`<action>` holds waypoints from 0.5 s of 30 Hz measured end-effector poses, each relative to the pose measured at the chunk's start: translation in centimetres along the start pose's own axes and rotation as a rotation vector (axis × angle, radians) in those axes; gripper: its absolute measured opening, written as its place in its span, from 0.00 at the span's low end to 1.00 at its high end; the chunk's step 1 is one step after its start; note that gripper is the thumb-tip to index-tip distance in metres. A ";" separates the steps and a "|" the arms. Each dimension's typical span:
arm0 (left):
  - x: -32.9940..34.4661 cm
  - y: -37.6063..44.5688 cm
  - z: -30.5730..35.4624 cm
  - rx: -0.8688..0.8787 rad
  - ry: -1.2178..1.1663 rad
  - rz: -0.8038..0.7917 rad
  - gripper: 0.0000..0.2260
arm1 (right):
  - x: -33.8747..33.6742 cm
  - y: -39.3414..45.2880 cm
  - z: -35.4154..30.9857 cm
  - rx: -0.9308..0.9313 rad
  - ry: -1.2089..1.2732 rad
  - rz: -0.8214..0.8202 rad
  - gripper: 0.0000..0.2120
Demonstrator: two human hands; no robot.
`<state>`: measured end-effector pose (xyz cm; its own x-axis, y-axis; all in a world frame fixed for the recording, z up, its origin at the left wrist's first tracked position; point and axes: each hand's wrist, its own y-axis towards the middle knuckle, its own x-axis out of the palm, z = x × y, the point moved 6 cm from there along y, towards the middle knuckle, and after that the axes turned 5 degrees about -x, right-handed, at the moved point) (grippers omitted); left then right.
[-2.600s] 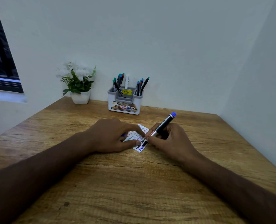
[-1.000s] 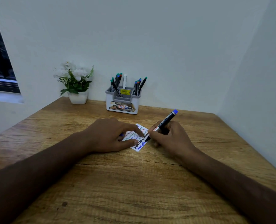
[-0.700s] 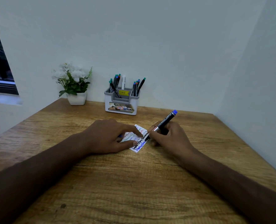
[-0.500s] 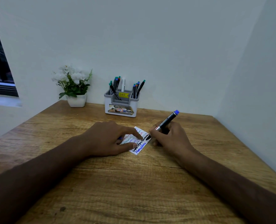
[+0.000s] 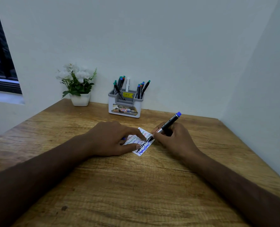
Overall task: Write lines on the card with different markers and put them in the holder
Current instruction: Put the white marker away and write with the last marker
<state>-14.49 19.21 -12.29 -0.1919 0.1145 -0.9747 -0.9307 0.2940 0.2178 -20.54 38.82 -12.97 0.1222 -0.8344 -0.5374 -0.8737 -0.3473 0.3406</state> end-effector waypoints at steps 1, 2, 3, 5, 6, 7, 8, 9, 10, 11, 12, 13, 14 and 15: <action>0.0 0.0 0.0 0.000 0.000 0.002 0.21 | 0.0 0.0 0.0 0.002 -0.003 0.002 0.03; 0.0 -0.1 0.1 0.000 0.003 0.009 0.21 | -0.1 -0.1 0.0 0.001 -0.007 0.004 0.04; -0.1 -0.1 0.1 -0.001 0.007 0.019 0.20 | -0.1 -0.1 0.0 -0.004 -0.009 0.003 0.04; -0.2 -0.2 0.1 -0.001 0.005 0.027 0.20 | -0.1 -0.1 0.0 -0.013 -0.009 0.005 0.04; -0.2 -0.2 0.1 -0.001 0.003 0.026 0.20 | -0.1 -0.1 0.1 -0.011 -0.009 0.014 0.04; -0.2 -0.1 0.1 -0.001 0.002 0.024 0.20 | -0.2 0.0 0.1 -0.007 -0.008 0.025 0.04; -0.2 -0.1 0.1 -0.002 0.004 0.022 0.20 | -0.2 0.0 0.2 -0.006 -0.008 0.031 0.04; -0.2 -0.1 0.1 -0.003 0.005 0.020 0.20 | -0.2 0.0 0.2 -0.005 -0.007 0.033 0.04; -0.2 -0.1 0.1 -0.005 0.006 0.018 0.20 | -0.2 0.0 0.2 -0.006 -0.007 0.034 0.05; -0.3 -0.1 0.1 -0.007 0.007 0.017 0.20 | -0.2 0.0 0.2 -0.007 -0.006 0.035 0.04; -0.2 -0.2 0.1 -0.009 0.004 0.015 0.20 | -0.2 0.0 0.2 -0.008 -0.005 0.033 0.04; -0.2 -0.2 0.1 -0.010 -0.001 0.013 0.20 | -0.2 0.0 0.2 -0.007 -0.001 0.029 0.04; -0.2 -0.2 0.1 -0.009 -0.006 0.011 0.20 | -0.2 0.0 0.2 -0.004 0.004 0.028 0.04; -0.2 -0.2 0.1 -0.009 -0.008 0.009 0.20 | -0.3 0.0 0.2 0.002 0.012 0.033 0.04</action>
<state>-14.25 19.26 -12.10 -0.1983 0.1245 -0.9722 -0.9315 0.2848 0.2265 -20.71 39.12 -13.00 0.0994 -0.8504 -0.5166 -0.8784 -0.3189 0.3559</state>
